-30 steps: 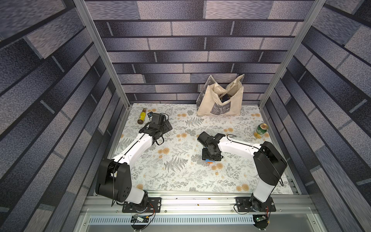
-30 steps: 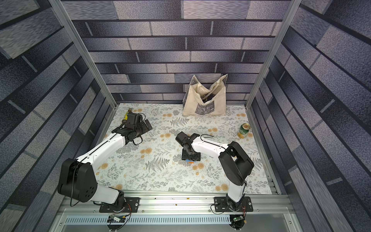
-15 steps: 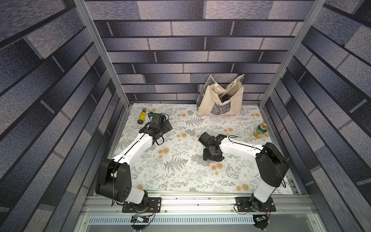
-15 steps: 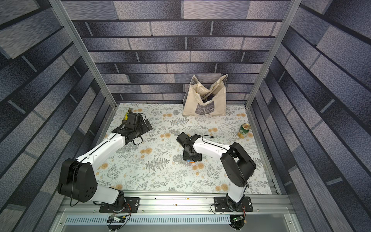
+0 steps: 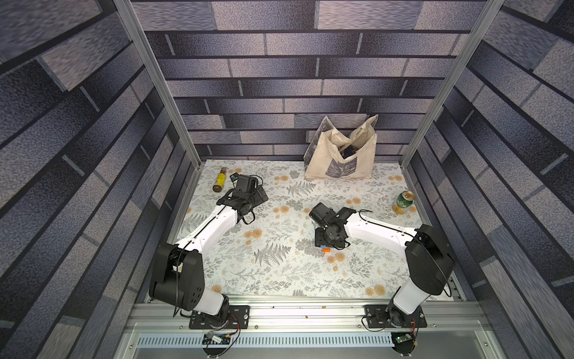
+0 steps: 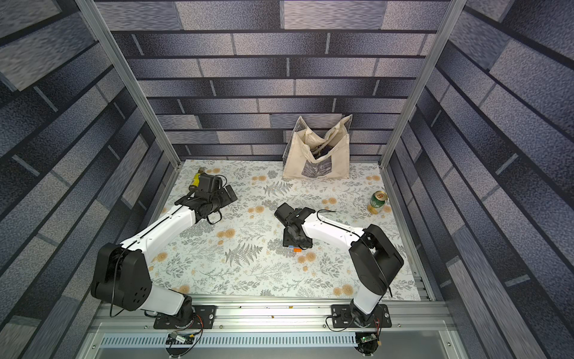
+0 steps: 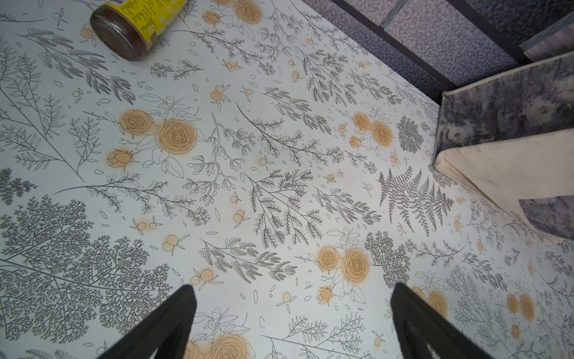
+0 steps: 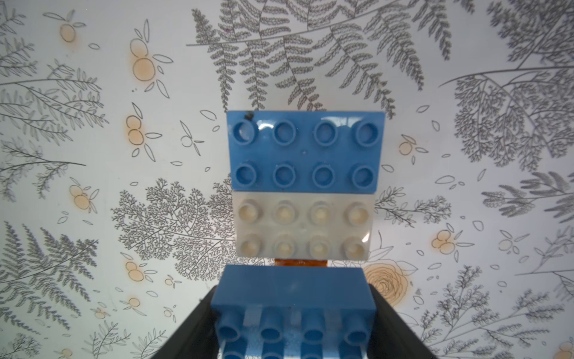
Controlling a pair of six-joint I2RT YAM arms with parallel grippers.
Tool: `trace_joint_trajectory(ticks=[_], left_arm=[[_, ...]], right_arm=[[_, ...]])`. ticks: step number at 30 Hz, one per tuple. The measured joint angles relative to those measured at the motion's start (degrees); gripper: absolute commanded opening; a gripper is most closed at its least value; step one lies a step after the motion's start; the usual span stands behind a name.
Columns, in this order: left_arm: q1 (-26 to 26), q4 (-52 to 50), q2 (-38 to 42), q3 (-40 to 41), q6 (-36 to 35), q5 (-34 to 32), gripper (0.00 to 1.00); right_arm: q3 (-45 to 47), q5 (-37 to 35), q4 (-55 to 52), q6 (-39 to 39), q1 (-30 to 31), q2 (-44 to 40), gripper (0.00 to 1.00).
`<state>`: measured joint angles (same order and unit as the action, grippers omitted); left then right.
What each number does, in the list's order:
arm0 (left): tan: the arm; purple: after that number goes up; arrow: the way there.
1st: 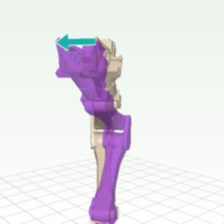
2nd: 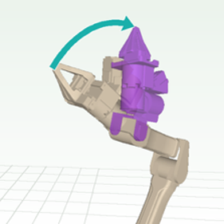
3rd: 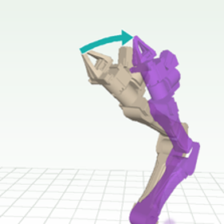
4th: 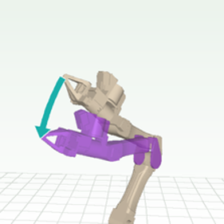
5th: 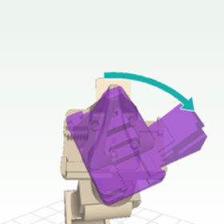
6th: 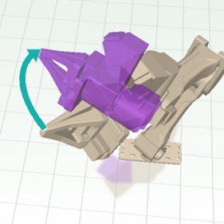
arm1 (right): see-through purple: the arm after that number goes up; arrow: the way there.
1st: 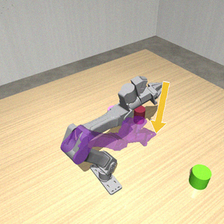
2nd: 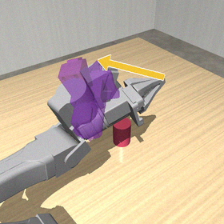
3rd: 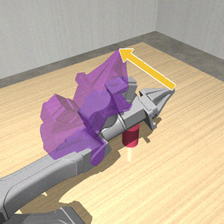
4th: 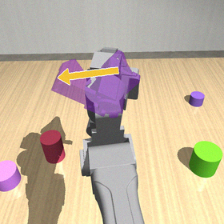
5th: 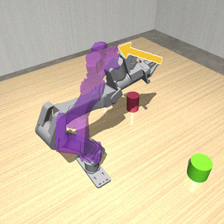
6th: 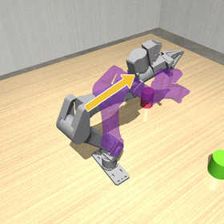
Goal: Assemble a rectangle with lego
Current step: Assemble the lego brick with the lego brick.
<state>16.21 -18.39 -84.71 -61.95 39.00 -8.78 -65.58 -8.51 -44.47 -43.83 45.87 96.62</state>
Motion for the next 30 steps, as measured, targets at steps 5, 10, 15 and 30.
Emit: trace_joint_trajectory(ticks=[5,10,15,30], left_arm=[[0.0,0.0,0.0,-0.04,0.0,0.0,1.0],[0.0,0.02,0.0,-0.04,0.0,-0.02,1.0],[0.0,0.0,0.0,-0.04,0.0,-0.02,1.0],[0.0,0.02,0.0,-0.04,0.0,-0.02,1.0]], right_arm=[[0.52,0.42,0.37,0.39,-0.35,0.9,0.11],[0.57,1.09,0.61,0.44,-0.42,1.9,0.12],[0.57,1.09,1.05,0.63,-0.63,2.58,0.11],[0.57,1.07,1.14,0.66,-1.55,2.69,0.11]])
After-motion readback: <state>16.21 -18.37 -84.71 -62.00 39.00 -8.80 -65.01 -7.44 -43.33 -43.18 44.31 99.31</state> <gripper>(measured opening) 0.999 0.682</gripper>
